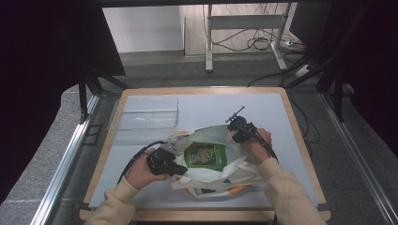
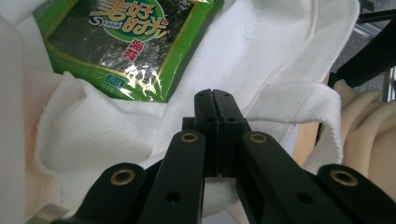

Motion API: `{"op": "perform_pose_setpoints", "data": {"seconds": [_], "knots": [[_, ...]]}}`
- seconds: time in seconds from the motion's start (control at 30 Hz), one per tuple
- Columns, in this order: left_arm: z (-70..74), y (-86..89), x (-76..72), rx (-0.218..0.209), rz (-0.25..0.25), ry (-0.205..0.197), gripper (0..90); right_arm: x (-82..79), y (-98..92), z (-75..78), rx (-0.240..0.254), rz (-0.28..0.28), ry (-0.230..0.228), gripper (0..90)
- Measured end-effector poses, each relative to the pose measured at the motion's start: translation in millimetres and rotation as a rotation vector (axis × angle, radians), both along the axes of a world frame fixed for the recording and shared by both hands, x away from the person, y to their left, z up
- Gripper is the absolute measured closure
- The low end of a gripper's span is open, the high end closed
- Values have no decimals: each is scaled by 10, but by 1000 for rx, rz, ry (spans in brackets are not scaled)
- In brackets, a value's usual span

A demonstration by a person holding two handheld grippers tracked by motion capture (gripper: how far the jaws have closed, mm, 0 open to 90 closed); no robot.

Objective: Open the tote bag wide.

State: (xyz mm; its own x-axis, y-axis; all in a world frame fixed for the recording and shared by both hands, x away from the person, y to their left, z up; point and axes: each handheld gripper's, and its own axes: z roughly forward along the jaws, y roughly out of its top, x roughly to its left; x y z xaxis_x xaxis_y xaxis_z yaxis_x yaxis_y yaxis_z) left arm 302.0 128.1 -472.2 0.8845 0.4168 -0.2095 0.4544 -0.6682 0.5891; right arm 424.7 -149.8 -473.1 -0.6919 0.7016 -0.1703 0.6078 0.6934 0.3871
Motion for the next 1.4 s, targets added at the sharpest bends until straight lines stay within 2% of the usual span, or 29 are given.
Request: {"op": "perform_pose_setpoints", "data": {"seconds": [0.03, 0.1, 0.2, 0.27, 0.37, 0.43, 0.5, 0.53, 0.63, 0.83, 1.0, 1.2, 1.3, 1.4], "knots": [[1, -2, -2, -2, 3, 0, 900, -4, 5, 2, 2, -3, 0, 893], [-2, -4, -1, -3, 4, 1, 899, -64, 43, 39, -4, 31, -8, 893], [-5, -10, 3, 3, 4, 0, 899, -174, 108, 105, 24, 83, -3, 892], [-4, -11, 0, 3, 5, -1, 899, -245, 169, 120, 14, 124, 6, 892], [-3, -12, -6, 4, 5, -3, 899, -288, 250, 68, -18, 165, 23, 892], [-3, -10, -5, 3, 4, -2, 899, -273, 275, 10, -26, 168, 35, 892], [-4, -9, -3, 2, 3, -1, 899, -262, 284, -25, -35, 166, 43, 892], [-4, -6, 0, 3, 1, 0, 899, -234, 292, -96, -55, 164, 56, 892], [-3, 0, 1, 0, -2, 1, 899, -197, 292, -159, -63, 150, 63, 892], [2, 0, -11, 4, -4, 1, 899, -134, 311, -238, -93, 131, 43, 892], [-13, -5, -8, 7, -7, 8, 900, -91, 319, -250, -80, 105, 23, 893], [-21, 3, -13, 6, -8, 11, 900, -64, 287, -237, -51, 77, 24, 893], [-25, 4, -17, 5, -10, 13, 900, -33, 240, -236, -5, 49, 42, 893], [-27, 7, -17, 5, -10, 15, 900, -11, 221, -230, 10, 38, 40, 893]]}}
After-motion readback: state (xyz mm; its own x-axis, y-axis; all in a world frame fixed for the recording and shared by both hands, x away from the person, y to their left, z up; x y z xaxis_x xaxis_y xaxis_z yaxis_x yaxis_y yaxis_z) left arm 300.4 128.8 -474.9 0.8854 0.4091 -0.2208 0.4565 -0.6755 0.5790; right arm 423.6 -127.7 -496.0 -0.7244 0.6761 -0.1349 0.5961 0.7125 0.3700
